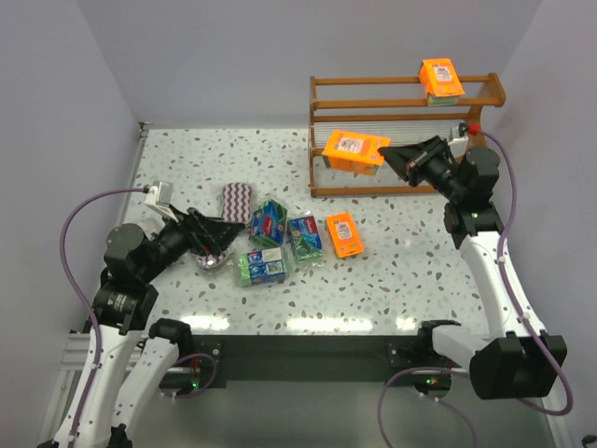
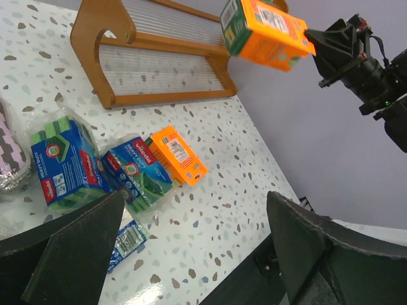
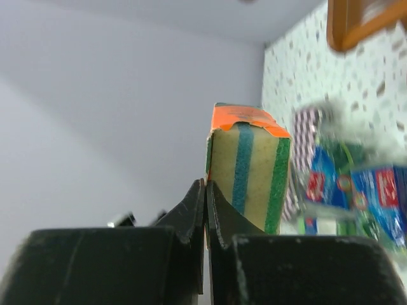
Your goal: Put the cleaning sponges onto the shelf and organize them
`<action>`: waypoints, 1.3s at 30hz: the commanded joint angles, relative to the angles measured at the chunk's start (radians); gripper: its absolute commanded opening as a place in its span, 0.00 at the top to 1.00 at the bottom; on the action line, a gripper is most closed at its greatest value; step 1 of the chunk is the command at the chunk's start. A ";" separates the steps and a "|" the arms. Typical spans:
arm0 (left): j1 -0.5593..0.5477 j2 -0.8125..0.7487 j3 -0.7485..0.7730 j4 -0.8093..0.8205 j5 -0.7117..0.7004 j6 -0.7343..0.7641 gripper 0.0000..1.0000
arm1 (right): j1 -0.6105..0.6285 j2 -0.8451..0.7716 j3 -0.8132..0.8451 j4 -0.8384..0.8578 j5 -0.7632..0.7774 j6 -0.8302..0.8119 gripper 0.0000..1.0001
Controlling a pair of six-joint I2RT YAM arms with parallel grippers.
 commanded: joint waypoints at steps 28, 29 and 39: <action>-0.004 0.002 -0.005 0.141 -0.035 -0.077 0.00 | 0.024 0.458 0.562 0.164 0.834 0.180 1.00; -0.004 0.004 -0.006 0.141 -0.033 -0.079 0.00 | 0.030 0.470 0.575 0.154 0.845 0.175 1.00; -0.004 -0.025 -0.023 0.121 -0.053 -0.087 0.00 | 0.118 0.496 0.608 0.045 1.013 0.144 1.00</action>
